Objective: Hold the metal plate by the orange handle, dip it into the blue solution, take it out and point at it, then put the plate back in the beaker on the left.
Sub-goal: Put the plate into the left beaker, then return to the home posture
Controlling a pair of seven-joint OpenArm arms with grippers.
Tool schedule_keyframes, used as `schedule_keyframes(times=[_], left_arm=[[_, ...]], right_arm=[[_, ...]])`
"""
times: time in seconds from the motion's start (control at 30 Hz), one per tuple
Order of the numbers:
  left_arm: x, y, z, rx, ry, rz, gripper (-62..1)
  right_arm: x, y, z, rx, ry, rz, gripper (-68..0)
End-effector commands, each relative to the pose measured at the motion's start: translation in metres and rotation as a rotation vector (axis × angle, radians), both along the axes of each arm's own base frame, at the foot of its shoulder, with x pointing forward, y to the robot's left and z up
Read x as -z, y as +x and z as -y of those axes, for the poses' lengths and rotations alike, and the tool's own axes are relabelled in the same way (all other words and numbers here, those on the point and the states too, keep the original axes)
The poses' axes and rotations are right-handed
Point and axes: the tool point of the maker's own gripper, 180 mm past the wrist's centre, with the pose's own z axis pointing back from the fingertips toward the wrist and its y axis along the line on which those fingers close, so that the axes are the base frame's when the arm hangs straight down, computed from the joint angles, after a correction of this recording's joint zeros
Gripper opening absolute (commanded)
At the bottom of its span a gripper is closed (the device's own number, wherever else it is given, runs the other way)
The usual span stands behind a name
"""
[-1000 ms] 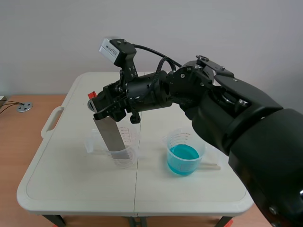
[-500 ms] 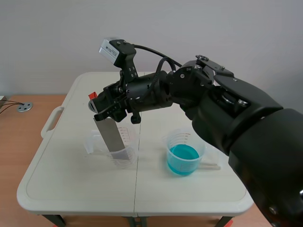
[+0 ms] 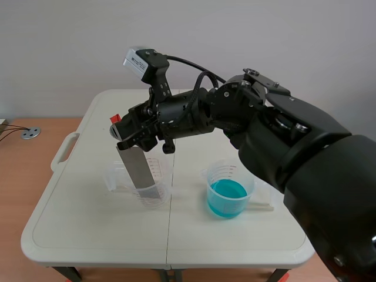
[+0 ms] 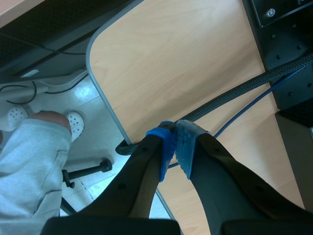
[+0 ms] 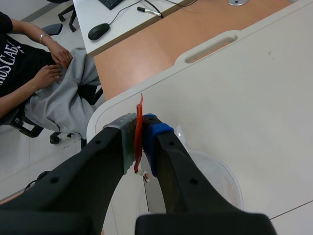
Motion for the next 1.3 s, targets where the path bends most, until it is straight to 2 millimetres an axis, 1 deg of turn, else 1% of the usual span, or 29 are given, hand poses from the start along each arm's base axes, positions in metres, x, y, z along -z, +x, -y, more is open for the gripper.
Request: schedule_keyframes(times=[0.0,0.07,0.1,0.17,0.23,0.27,0.3,0.33,0.37,0.4,0.43,0.47,0.67,0.83,0.97,1.03,1.13,1.2,1.27], left_arm=[[-0.002,-0.001,0.000,0.005,-0.004,0.004,-57.9],[-0.002,-0.001,0.000,0.005,-0.004,0.004,-57.9],[-0.002,-0.001,0.000,0.005,-0.004,0.004,-57.9],[-0.002,-0.001,0.000,0.005,-0.004,0.004,-57.9],[-0.002,-0.001,0.000,0.005,-0.004,0.004,-57.7],[-0.002,-0.001,0.000,0.005,-0.004,0.004,-56.1],[-0.002,-0.001,0.000,0.005,-0.003,0.004,-51.9],[-0.002,-0.001,0.001,0.009,-0.003,0.003,-44.5],[-0.002,-0.002,0.001,0.016,-0.001,0.003,-33.5],[-0.002,-0.002,0.001,0.030,0.003,0.002,-19.7],[-0.002,-0.002,0.001,0.032,0.004,0.002,-4.4],[-0.002,-0.002,0.001,0.031,0.003,0.003,1.4],[-0.002,-0.002,0.001,0.029,0.004,0.003,1.4],[-0.001,0.006,0.000,0.029,0.006,0.016,1.4],[0.000,0.013,0.001,0.029,0.003,0.035,1.4],[0.000,0.016,0.001,0.028,0.003,0.040,1.4],[0.000,0.016,0.000,0.029,0.005,0.041,1.4],[-0.001,0.019,-0.002,0.025,0.010,0.051,1.4],[-0.006,0.029,-0.004,0.011,0.006,0.087,1.4]], right_arm=[[-0.020,0.011,0.001,0.008,0.036,0.045,-58.2],[-0.021,0.013,0.003,0.016,0.040,0.045,-51.6],[-0.021,0.014,0.004,0.020,0.042,0.046,-47.1],[-0.022,0.015,0.005,0.025,0.044,0.046,-35.8],[-0.022,0.015,0.005,0.025,0.044,0.046,-21.6],[-0.022,0.015,0.005,0.025,0.044,0.046,-14.6],[-0.022,0.016,0.005,0.028,0.043,0.045,-7.8],[-0.021,0.018,0.006,0.042,0.041,0.041,-1.8],[-0.020,0.020,0.007,0.058,0.037,0.036,-1.2],[-0.020,0.023,0.008,0.074,0.034,0.031,-1.1],[-0.019,0.024,0.009,0.084,0.031,0.028,-1.1],[-0.018,0.025,0.010,0.090,0.025,0.029,-1.0],[-0.013,0.026,0.011,0.088,-0.010,0.045,-1.0],[-0.012,0.026,0.013,0.090,-0.015,0.046,-1.0],[-0.012,0.036,0.025,0.138,-0.021,0.049,-1.0],[-0.017,0.040,0.034,0.157,-0.012,0.073,-1.0],[-0.031,0.043,0.048,0.181,0.002,0.130,-1.0],[-0.040,0.041,0.059,0.192,0.004,0.174,-1.0],[-0.050,0.035,0.070,0.204,0.003,0.218,-1.0]])
